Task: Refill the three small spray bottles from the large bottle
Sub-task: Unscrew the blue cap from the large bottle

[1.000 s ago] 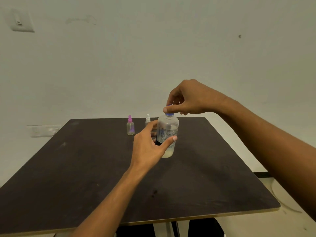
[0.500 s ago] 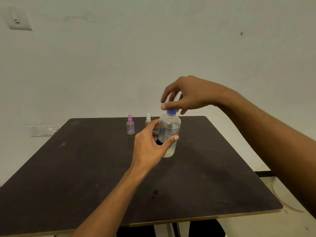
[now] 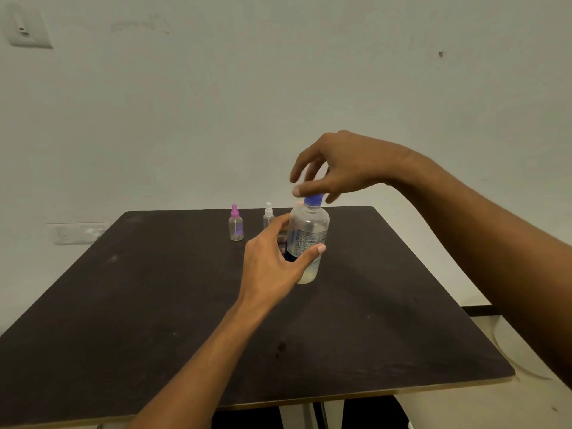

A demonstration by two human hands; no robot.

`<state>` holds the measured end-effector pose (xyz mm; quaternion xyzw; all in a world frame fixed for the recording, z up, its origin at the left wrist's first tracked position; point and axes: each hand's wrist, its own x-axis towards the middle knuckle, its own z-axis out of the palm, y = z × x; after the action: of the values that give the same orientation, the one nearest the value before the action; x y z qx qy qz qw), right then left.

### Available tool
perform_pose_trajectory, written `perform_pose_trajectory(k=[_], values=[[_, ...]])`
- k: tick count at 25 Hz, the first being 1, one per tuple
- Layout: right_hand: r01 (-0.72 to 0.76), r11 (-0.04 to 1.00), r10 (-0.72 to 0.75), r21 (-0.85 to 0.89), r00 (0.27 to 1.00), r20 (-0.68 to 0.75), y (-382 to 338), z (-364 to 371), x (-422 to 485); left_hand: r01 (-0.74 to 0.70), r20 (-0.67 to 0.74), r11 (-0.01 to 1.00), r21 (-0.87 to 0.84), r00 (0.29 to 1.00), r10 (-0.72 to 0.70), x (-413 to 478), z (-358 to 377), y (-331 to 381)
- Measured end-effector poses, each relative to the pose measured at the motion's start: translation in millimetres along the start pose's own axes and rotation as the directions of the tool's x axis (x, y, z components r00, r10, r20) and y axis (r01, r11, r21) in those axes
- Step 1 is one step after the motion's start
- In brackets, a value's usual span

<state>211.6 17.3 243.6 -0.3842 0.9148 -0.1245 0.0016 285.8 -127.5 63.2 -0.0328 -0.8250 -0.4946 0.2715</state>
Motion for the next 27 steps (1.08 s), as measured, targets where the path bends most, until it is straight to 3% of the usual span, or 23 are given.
perform_pose_trajectory(k=[3,9,13,16,23,27], values=[[-0.084,0.996,0.084,-0.017,0.996,-0.004,3.0,2.3,2.1,-0.002,0.008,1.0,-0.001,1.0,0.002,-0.4,1.2,-0.6],[0.025,0.998,-0.019,-0.055,0.994,0.112,3.0,-1.5,-2.9,-0.008,0.003,1.0,0.002,1.0,0.008,0.1,3.2,-4.7],[-0.055,0.998,0.054,0.023,0.998,0.011,6.0,5.6,0.1,-0.008,0.01,1.0,-0.005,1.0,0.009,-0.2,5.0,-5.5],[-0.134,0.99,0.133,-0.05,0.991,-0.023,7.3,10.5,3.3,-0.012,0.019,1.0,0.003,1.0,0.012,-0.6,5.9,-6.1],[0.032,0.998,-0.023,-0.055,0.988,0.153,5.8,6.0,-3.3,-0.016,0.018,1.0,0.003,1.0,0.016,-1.0,7.0,-7.7],[-0.086,0.996,0.085,0.023,0.996,0.026,9.1,11.6,-1.5,-0.02,0.015,1.0,0.0,1.0,0.02,-1.0,7.6,-7.4]])
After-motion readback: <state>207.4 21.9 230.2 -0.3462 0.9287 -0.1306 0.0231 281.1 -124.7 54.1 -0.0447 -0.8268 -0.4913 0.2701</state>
